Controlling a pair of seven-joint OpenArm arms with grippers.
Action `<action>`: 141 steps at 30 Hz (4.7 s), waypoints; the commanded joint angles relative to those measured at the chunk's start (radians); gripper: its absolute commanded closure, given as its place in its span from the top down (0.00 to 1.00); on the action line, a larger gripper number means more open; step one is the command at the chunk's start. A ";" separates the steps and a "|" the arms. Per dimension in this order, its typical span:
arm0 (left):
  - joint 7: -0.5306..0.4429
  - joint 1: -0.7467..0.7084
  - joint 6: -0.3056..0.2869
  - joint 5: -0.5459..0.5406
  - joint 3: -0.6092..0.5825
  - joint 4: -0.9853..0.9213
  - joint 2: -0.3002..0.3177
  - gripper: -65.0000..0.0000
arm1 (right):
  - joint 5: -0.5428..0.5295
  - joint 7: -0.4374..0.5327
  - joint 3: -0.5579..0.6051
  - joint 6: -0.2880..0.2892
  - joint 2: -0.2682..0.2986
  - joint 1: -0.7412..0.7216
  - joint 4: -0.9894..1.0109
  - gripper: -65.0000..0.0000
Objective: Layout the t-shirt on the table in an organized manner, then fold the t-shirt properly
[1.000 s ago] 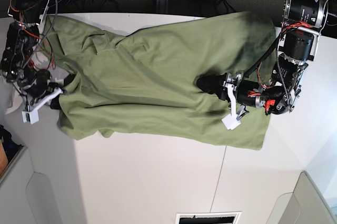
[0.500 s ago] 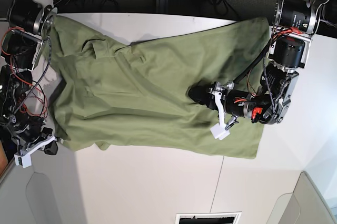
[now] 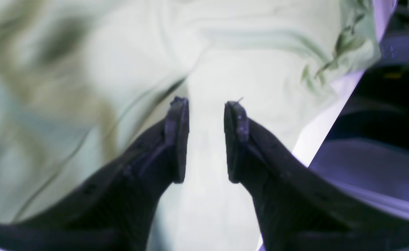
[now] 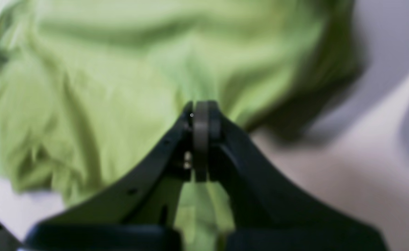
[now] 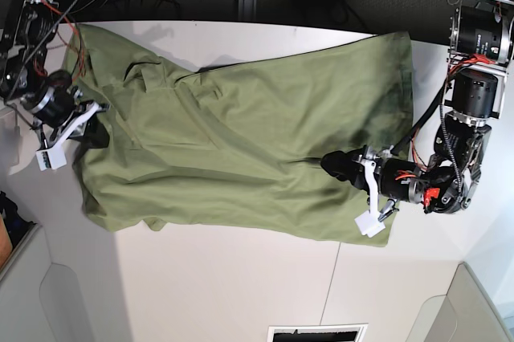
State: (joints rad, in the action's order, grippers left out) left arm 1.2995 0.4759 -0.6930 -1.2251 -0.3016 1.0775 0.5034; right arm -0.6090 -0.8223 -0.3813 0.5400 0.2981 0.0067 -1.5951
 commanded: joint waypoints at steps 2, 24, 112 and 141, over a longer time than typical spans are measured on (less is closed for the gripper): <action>0.006 -0.008 -0.005 -0.043 0.006 0.038 0.047 0.28 | -0.022 0.029 -0.005 0.009 0.014 0.033 -0.024 0.00; -0.235 -0.092 -0.005 0.371 0.006 0.026 0.061 0.28 | 0.089 0.144 -0.014 -0.037 0.120 -0.080 0.166 0.00; -0.144 -0.661 -0.005 0.005 0.667 0.144 0.145 0.60 | -0.182 -0.058 -0.259 0.007 0.031 0.420 -0.088 0.47; -0.130 -0.659 -0.005 -0.002 0.501 0.236 0.130 0.00 | -0.200 -0.057 -0.259 0.026 -0.032 0.382 -0.111 0.00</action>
State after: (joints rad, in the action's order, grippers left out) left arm 1.1564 -0.1871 -0.7002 -1.2381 0.1947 1.3025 0.6109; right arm -0.7902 -0.8967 -0.6308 0.5514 0.2520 0.3885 -1.6859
